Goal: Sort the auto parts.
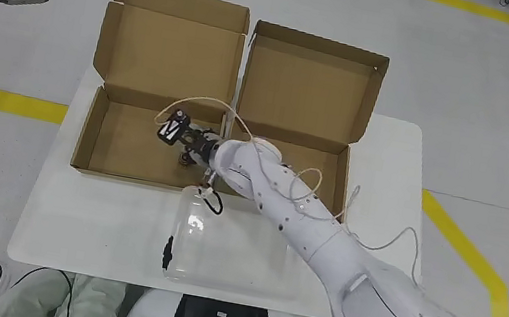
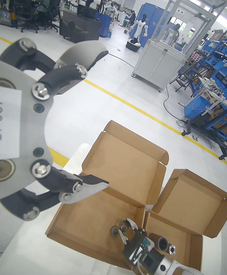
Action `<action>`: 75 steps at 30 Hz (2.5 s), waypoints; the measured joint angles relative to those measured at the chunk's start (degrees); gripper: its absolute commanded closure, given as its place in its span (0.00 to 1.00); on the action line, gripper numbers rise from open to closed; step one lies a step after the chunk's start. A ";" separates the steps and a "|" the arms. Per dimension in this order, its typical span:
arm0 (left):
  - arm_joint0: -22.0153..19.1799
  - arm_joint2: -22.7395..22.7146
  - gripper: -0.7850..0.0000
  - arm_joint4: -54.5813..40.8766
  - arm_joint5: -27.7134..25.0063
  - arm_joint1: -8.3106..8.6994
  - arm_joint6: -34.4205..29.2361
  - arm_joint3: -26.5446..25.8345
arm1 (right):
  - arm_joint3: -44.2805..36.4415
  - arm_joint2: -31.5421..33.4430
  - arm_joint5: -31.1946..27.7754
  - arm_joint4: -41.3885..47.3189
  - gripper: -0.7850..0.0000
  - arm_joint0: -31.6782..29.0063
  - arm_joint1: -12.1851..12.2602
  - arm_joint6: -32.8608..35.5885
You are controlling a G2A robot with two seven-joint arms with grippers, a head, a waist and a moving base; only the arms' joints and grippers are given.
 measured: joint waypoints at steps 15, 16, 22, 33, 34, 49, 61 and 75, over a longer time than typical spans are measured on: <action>0.00 0.00 0.00 0.00 0.00 0.00 0.00 0.00 | 11.37 -1.08 -1.25 0.71 0.55 2.69 -6.06 -2.65; 0.00 0.00 0.00 0.00 0.00 0.00 0.00 0.00 | 11.77 -1.05 -1.50 0.73 0.54 2.77 -6.30 -2.97; 0.00 0.00 0.00 0.00 0.00 0.00 0.00 0.00 | 10.97 -0.73 -4.11 0.12 0.53 3.86 -7.45 -6.22; 0.00 0.00 0.00 0.00 0.00 0.00 0.00 0.00 | 0.48 2.75 -6.96 -2.50 0.52 1.48 -4.92 -7.30; 0.00 0.00 0.00 0.00 0.00 0.00 0.00 0.00 | -0.69 3.40 -7.38 -2.61 0.52 0.76 -4.37 -7.68; 0.00 0.00 0.00 0.00 0.00 0.00 0.00 0.00 | -34.76 23.67 -15.10 -16.67 0.13 -24.30 10.17 -8.37; 0.00 0.00 0.00 0.00 0.00 0.00 0.00 0.00 | -52.73 34.94 -15.23 -22.17 0.00 -39.66 14.85 -8.04; 0.00 0.00 0.00 0.00 0.00 0.00 0.00 0.00 | -70.66 49.16 -11.83 -28.99 0.00 -59.04 18.95 -16.16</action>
